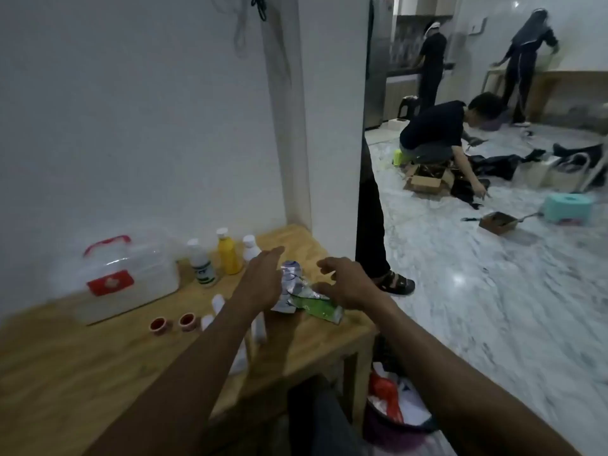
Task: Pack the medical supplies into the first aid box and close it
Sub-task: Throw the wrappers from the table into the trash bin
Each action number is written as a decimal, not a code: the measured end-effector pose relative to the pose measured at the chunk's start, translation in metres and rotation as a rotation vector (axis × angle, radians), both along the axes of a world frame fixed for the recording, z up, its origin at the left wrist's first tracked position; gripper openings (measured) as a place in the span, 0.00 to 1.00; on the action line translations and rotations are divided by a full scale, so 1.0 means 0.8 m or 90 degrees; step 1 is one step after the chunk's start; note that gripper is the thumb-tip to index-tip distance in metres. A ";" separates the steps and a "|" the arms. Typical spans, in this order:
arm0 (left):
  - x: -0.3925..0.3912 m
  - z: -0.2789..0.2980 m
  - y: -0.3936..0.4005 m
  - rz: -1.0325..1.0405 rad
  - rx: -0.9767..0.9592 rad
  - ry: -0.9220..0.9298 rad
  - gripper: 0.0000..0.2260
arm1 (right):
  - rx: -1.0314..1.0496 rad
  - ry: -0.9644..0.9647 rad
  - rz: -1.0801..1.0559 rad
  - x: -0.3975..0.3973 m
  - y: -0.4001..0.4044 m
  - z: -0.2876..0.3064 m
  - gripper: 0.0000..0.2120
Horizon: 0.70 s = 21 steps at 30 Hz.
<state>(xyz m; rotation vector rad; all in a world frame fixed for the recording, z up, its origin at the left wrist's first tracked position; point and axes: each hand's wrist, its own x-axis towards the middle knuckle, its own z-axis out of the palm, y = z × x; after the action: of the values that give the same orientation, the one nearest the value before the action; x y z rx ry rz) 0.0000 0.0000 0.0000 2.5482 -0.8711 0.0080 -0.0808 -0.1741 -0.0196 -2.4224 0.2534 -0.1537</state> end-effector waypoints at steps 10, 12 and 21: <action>0.063 -0.037 -0.049 -0.030 0.169 0.087 0.32 | -0.072 0.115 0.015 0.045 -0.004 -0.043 0.29; 0.067 -0.044 -0.052 -0.016 0.159 0.082 0.30 | -0.035 0.101 0.002 0.046 -0.007 -0.045 0.27; 0.061 -0.057 -0.053 0.016 0.045 0.006 0.04 | 0.141 0.002 -0.148 0.021 -0.029 -0.052 0.23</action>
<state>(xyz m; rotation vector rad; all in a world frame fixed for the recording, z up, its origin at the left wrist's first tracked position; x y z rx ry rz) 0.0485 -0.0425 -0.0453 2.6226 -0.8500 -0.0275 -0.0642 -0.1969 -0.0609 -2.1689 0.5254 -0.2131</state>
